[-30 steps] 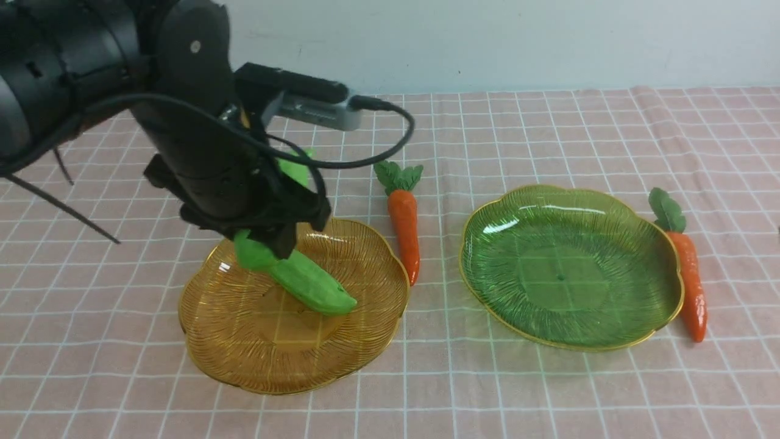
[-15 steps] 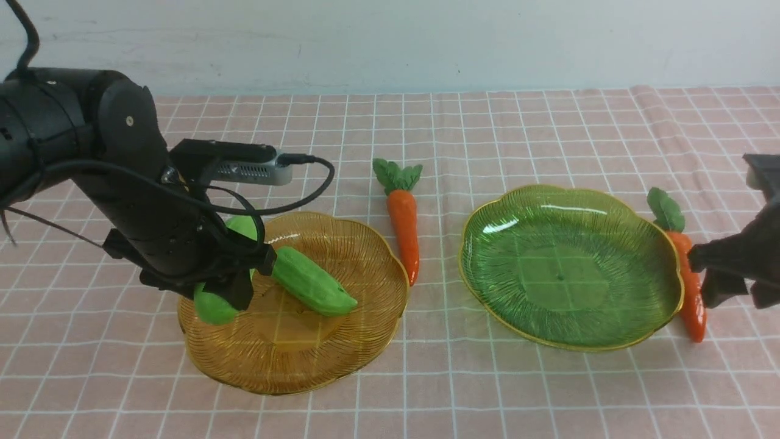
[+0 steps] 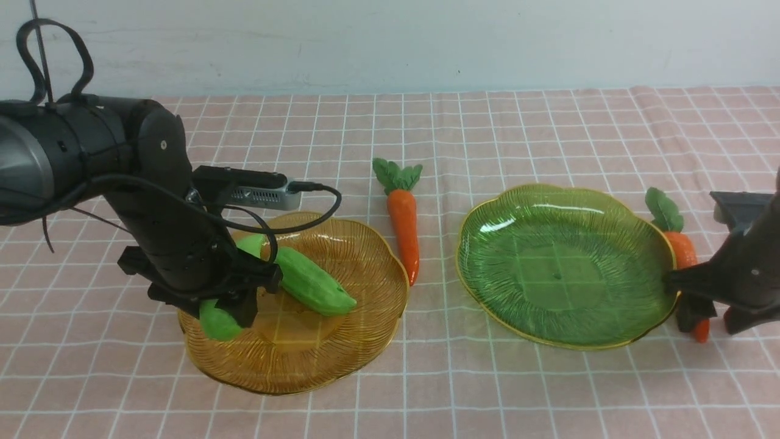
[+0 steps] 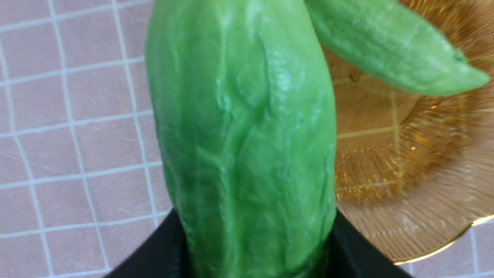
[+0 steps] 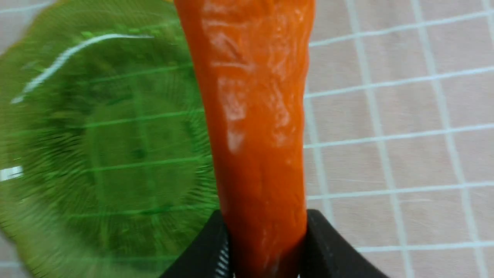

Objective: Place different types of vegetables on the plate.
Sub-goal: 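Put the green cucumber next to the left plate into that plate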

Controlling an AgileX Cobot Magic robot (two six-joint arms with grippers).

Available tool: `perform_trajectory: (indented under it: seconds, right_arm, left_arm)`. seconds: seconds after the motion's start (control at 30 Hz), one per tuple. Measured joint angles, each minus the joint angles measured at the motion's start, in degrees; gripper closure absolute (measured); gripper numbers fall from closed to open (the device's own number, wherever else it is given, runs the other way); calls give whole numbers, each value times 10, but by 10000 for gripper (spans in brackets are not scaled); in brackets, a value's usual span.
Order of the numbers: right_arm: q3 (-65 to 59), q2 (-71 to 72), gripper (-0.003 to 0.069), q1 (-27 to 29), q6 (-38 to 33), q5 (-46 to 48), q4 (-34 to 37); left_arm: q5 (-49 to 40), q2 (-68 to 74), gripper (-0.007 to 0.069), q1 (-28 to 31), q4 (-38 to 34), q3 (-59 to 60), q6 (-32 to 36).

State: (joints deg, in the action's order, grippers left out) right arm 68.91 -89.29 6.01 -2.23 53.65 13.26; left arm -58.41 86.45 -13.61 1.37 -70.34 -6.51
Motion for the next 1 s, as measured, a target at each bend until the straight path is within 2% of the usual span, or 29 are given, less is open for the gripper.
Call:
perform_trajectory:
  seconds: [0.17,0.27,0.37,0.5,0.6,0.77,0.83,1.0]
  right_arm:
    - [0,9,457,-90,-80,9,106]
    - [0,-6,457,-137,-90,-7,118]
    - [0,-32,457,-165,-90,-18,121]
    - [0,-68,457,-166,-77,-13,109]
    - [0,-85,457,-166,-59,-6,78]
    - [0,-101,422,-166,-23,-4,31]
    - [0,-112,383,-166,-17,-1,28]
    - [0,-137,214,-166,2,16,22]
  left_arm:
    - [14,-42,323,0,-32,0,2]
    - [48,-41,324,-3,-92,0,39]
    - [96,-21,324,-38,-138,-3,95]
    - [124,24,320,-88,-142,-26,99]
    - [114,53,320,-100,-107,-43,37]
    - [62,57,320,-93,13,-47,-68]
    - [19,57,320,-79,53,-47,-105]
    - [-31,57,320,-39,71,-47,-125]
